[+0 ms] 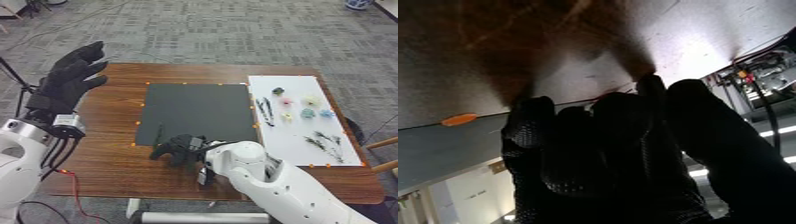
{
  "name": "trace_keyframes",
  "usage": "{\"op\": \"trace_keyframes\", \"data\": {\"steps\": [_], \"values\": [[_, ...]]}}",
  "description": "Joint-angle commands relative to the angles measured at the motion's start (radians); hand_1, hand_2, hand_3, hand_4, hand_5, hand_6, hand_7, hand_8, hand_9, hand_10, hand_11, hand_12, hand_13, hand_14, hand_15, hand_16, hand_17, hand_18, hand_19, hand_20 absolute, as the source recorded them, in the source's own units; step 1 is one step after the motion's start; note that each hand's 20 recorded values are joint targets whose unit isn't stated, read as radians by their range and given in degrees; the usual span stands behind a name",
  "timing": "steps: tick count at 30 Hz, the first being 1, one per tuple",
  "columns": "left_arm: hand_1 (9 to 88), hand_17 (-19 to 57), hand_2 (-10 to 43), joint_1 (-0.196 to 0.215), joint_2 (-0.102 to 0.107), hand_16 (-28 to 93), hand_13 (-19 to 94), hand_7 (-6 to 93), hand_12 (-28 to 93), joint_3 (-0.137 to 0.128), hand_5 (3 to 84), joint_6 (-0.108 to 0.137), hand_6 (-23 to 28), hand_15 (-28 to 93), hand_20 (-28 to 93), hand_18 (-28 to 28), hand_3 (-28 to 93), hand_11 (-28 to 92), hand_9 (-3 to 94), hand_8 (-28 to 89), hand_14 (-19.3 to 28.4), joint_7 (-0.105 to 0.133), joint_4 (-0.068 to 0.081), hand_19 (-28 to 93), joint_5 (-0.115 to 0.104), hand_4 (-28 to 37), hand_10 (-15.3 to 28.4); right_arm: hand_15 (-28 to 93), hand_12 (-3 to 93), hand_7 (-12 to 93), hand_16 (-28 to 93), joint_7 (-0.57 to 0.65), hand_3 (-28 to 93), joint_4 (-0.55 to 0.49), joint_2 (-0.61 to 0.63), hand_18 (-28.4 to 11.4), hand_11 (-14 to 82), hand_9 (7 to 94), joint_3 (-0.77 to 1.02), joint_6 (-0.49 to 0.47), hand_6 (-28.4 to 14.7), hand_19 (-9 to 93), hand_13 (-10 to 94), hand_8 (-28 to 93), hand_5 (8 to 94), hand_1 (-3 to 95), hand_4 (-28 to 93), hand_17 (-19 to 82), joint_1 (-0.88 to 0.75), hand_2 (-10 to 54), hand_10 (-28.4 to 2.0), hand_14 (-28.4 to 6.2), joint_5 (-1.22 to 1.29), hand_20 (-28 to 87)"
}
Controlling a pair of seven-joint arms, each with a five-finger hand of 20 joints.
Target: Arrange flowers
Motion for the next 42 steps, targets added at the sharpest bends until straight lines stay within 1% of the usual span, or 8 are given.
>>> {"op": "trace_keyframes", "data": {"steps": [1, 8, 19, 26, 28, 32, 38, 42], "values": [[26.1, -14.5, -7.7, -0.002, -0.01, -2, 4, 19.7, 22, 0.004, 20.4, 0.001, 1.1, 36, 10, 19.9, 70, 12, 13.5, -9, 11.3, 0.0, -0.003, 39, 0.001, -25.5, 8.3, 86, 38.6, 19, 34, 0.021, 93, 0.049, 0.005, -23.5, 68.1, 77.1, -0.036, 0.0, 3.2, 88, 76, -15, 40.7, 20.2, -10, 35, 0.018, 17.3, -12.3, -11.3, 0.007, 46], [26.0, -14.5, -7.8, -0.015, -0.006, -2, 4, 19.5, 23, 0.014, 20.4, 0.0, 1.2, 36, 10, 19.9, 70, 12, 13.4, -9, 11.3, -0.001, 0.004, 39, 0.0, -25.4, 8.3, 86, 38.5, 19, 34, 0.061, 93, 0.103, -0.014, -23.4, 68.1, 77.5, -0.04, 0.029, 3.2, 88, 77, -15, 41.2, 20.0, -10, 35, 0.056, 17.2, -12.2, -11.3, 0.032, 46], [26.0, -14.5, -7.8, -0.017, -0.006, -2, 4, 19.5, 22, 0.016, 20.5, 0.004, 1.1, 36, 10, 19.9, 70, 12, 13.4, -9, 11.2, 0.0, 0.004, 39, 0.0, -25.6, 8.3, 86, 38.7, 19, 34, 0.094, 93, 0.138, -0.014, -23.5, 68.0, 77.6, -0.047, 0.065, 3.6, 88, 77, -16, 41.9, 19.6, -10, 35, 0.095, 17.0, -12.1, -11.3, 0.065, 46], [26.1, -14.5, -7.8, -0.004, -0.012, -2, 4, 19.5, 22, 0.005, 20.4, 0.009, 1.1, 36, 10, 19.9, 70, 12, 13.5, -9, 11.2, -0.005, 0.0, 39, 0.001, -25.6, 8.3, 86, 38.9, 19, 34, 0.079, 93, 0.114, 0.002, -23.4, 68.0, 77.6, -0.03, 0.048, 3.7, 88, 77, -16, 42.1, 19.5, -10, 35, 0.076, 16.8, -12.2, -11.4, 0.045, 46], [26.1, -14.5, -7.7, 0.002, -0.014, -2, 4, 19.5, 22, 0.003, 20.4, 0.015, 1.1, 36, 10, 19.9, 70, 12, 13.5, -9, 11.2, -0.003, -0.001, 39, -0.004, -25.6, 8.3, 86, 39.0, 19, 34, 0.078, 93, 0.104, 0.011, -23.5, 68.0, 77.5, -0.023, 0.038, 3.7, 88, 77, -16, 42.1, 19.5, -10, 35, 0.066, 16.7, -12.2, -11.4, 0.039, 46], [26.1, -14.5, -7.6, 0.014, -0.018, -2, 4, 19.5, 22, -0.008, 20.4, 0.017, 1.1, 36, 10, 19.9, 70, 12, 13.5, -9, 11.3, 0.0, -0.006, 39, 0.0, -25.5, 8.4, 86, 39.0, 19, 35, 0.078, 93, 0.092, 0.028, -23.6, 67.9, 77.5, -0.012, 0.022, 3.5, 87, 77, -16, 42.3, 19.4, -10, 35, 0.055, 16.7, -12.2, -11.4, 0.034, 46], [26.1, -14.5, -7.6, 0.018, -0.02, -2, 4, 19.4, 22, -0.012, 20.5, 0.019, 1.1, 36, 10, 19.9, 70, 12, 13.5, -9, 11.3, 0.001, -0.009, 39, 0.0, -25.3, 8.4, 86, 39.0, 19, 35, 0.065, 93, 0.06, 0.058, -23.5, 67.9, 77.4, -0.011, 0.019, 3.5, 87, 77, -16, 43.4, 19.6, -10, 35, 0.04, 16.3, -12.2, -11.3, 0.032, 46], [26.1, -14.5, -7.5, 0.012, -0.019, -2, 4, 19.5, 22, -0.006, 20.4, 0.019, 1.1, 36, 10, 19.9, 70, 12, 13.5, -9, 11.3, 0.0, -0.006, 39, -0.001, -25.3, 8.3, 86, 39.1, 19, 34, 0.073, 93, 0.052, 0.073, -23.6, 67.9, 77.3, -0.005, 0.008, 3.6, 87, 77, -16, 43.6, 19.7, -10, 34, 0.033, 15.9, -12.2, -11.3, 0.035, 46]]}}
